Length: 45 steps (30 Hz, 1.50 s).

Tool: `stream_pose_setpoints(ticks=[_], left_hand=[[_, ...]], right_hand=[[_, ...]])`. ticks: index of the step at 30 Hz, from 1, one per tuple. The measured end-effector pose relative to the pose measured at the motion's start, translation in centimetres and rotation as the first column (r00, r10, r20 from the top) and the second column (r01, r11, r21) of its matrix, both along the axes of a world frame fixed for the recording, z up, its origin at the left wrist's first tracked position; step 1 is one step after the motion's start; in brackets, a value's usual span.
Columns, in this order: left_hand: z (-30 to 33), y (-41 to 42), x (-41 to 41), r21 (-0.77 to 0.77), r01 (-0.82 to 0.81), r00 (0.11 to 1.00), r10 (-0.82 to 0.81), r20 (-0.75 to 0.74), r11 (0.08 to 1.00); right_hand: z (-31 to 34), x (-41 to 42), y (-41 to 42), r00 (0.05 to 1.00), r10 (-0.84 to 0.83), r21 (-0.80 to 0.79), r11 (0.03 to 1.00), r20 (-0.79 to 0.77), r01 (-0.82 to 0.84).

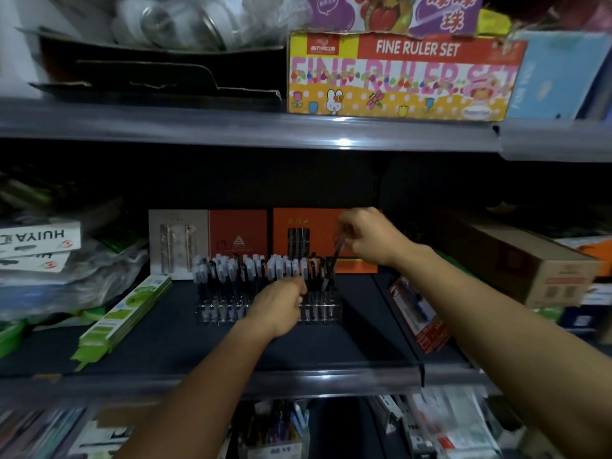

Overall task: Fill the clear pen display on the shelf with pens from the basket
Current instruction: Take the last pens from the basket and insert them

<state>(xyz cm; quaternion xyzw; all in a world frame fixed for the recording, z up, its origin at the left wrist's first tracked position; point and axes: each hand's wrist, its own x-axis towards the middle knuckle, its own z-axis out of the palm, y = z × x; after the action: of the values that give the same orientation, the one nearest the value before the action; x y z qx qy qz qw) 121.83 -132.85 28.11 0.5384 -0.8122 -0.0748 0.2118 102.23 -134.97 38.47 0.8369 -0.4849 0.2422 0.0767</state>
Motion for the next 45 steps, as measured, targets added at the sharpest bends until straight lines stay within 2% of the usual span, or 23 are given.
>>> stream_pose_setpoints(ticks=[5, 10, 20, 31, 39, 45], left_hand=[[-0.4, 0.1, -0.2, -0.025, -0.015, 0.992, 0.018, 0.125, 1.0], [-1.1, -0.1, 0.0, -0.001, -0.035, 0.984, 0.035, 0.172, 0.999], [-1.8, -1.0, 0.7, 0.045, -0.047, 0.982, 0.038, 0.186, 0.998], [-1.9, -1.1, 1.3, 0.058, -0.058, 0.983, 0.047, 0.175, 0.997], [-1.5, -0.6, 1.5, 0.016, -0.071, 0.979, 0.067, 0.194, 0.997], [-0.1, 0.5, 1.6, -0.05, -0.076, 0.973, 0.085, 0.215, 0.996]], right_hand=[[-0.8, -0.6, -0.8, 0.997, -0.06, 0.008, 0.998, -0.048, 0.061], [-1.8, -0.6, -1.5, 0.992, -0.084, 0.046, 0.995, -0.099, 0.089], [-3.7, 0.1, -2.8, 0.983, -0.08, 0.114, 0.988, -0.163, 0.1], [-5.3, 0.9, -3.4, 0.983, -0.119, 0.206, 0.968, -0.141, 0.146], [-6.1, 0.8, -2.4, 0.978, -0.097, 0.125, 0.985, -0.185, 0.121], [-7.3, 0.7, -0.4, 0.956, -0.118, -0.01, 0.993, -0.268, 0.12]])
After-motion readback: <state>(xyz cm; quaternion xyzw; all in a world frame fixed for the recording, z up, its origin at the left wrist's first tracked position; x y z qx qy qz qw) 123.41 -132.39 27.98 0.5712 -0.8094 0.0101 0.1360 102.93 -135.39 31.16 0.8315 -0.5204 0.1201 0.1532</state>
